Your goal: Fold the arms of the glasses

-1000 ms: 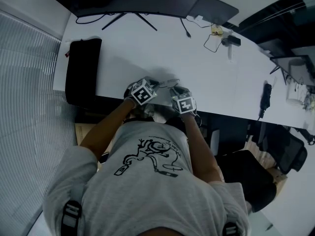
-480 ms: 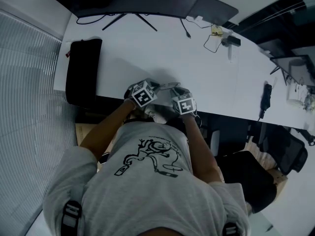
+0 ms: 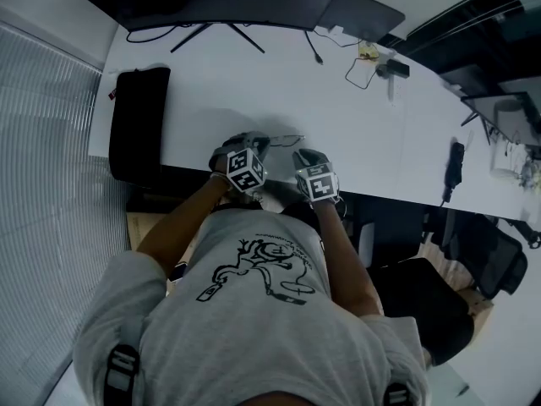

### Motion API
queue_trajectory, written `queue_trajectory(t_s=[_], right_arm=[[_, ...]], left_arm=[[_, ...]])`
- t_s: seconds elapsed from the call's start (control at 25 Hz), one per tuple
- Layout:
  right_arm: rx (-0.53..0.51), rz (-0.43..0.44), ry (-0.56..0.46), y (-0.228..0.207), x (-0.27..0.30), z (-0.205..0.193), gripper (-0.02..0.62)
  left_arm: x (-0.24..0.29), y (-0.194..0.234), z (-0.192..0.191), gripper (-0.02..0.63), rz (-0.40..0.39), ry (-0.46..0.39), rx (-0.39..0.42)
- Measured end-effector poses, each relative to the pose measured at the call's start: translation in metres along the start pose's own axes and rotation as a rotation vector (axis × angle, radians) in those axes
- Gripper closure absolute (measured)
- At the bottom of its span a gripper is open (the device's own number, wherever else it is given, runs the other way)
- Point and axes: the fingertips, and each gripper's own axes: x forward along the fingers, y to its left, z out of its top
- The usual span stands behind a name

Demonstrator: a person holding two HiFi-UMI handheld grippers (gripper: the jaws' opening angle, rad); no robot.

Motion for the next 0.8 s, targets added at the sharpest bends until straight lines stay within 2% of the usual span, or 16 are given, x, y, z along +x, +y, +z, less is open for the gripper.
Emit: queue_trajectory(t_s=[0.16,0.4,0.6,0.8], right_arm=[[0.004,-0.002,-0.035,-0.004,-0.012,0.008,0.532],[0.021,-0.004,-0.077,-0.010,-0.029,0.015,0.534],[0.025,-0.010,-0.127,-0.014,-0.047,0.029,0.540],[0.023,-0.017,-0.184,-0.016,-0.067,0.045,0.552]], left_arm=[[0.007,-0.006,-0.001,0.572,0.047,0.028,0.121],[0.013,-0.017,-0.006,0.569,0.064,0.058,0.171],[0.012,-0.019,0.001,0.557,0.061,0.046,0.141],[-0.002,-0.012,0.016,0.558,0.068,-0.007,0.050]])
